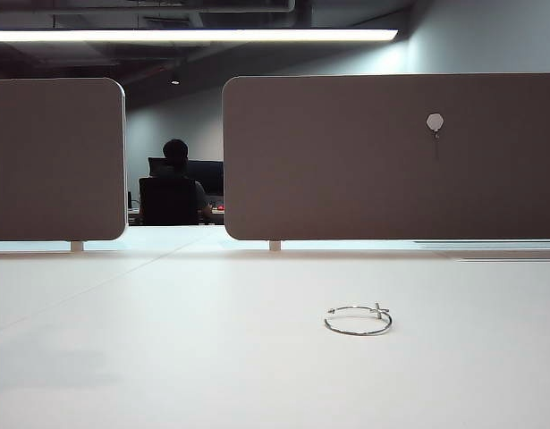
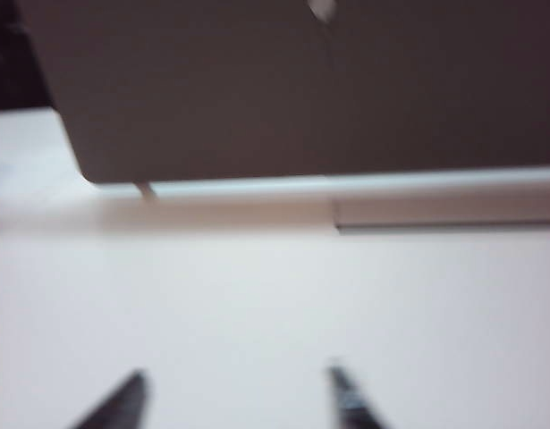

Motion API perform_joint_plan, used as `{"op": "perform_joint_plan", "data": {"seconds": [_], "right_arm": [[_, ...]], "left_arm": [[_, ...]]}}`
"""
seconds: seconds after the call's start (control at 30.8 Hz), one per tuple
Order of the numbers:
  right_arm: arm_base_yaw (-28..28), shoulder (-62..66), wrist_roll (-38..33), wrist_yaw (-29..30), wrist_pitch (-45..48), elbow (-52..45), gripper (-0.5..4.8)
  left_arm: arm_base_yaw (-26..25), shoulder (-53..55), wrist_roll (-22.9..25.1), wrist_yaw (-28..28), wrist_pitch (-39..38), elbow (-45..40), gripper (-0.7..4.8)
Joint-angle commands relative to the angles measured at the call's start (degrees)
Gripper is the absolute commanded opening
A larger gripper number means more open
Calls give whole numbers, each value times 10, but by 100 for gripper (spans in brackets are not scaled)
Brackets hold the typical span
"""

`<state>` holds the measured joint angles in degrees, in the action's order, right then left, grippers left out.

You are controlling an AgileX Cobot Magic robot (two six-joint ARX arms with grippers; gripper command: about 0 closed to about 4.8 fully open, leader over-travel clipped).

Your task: Hang the earring on the hook.

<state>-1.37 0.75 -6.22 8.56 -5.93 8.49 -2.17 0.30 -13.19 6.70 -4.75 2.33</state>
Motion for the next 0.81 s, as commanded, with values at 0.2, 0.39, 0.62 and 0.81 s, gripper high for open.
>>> {"op": "perform_joint_plan", "data": {"seconds": [0.2,0.39,0.62,0.81], "right_arm": [[57,106,-13,55,-33,104,454],[106,271,21,123,-89,197,454],[159,406,-11,171,-43,227,355],[200,527,14,166,-42,246,359]], "left_arm": [[1,2,-80,135,27,52,479],[2,37,-73,215,27,93,479],[29,136,-11,259,27,139,479],[130,250,62,178,28,195,479]]}}
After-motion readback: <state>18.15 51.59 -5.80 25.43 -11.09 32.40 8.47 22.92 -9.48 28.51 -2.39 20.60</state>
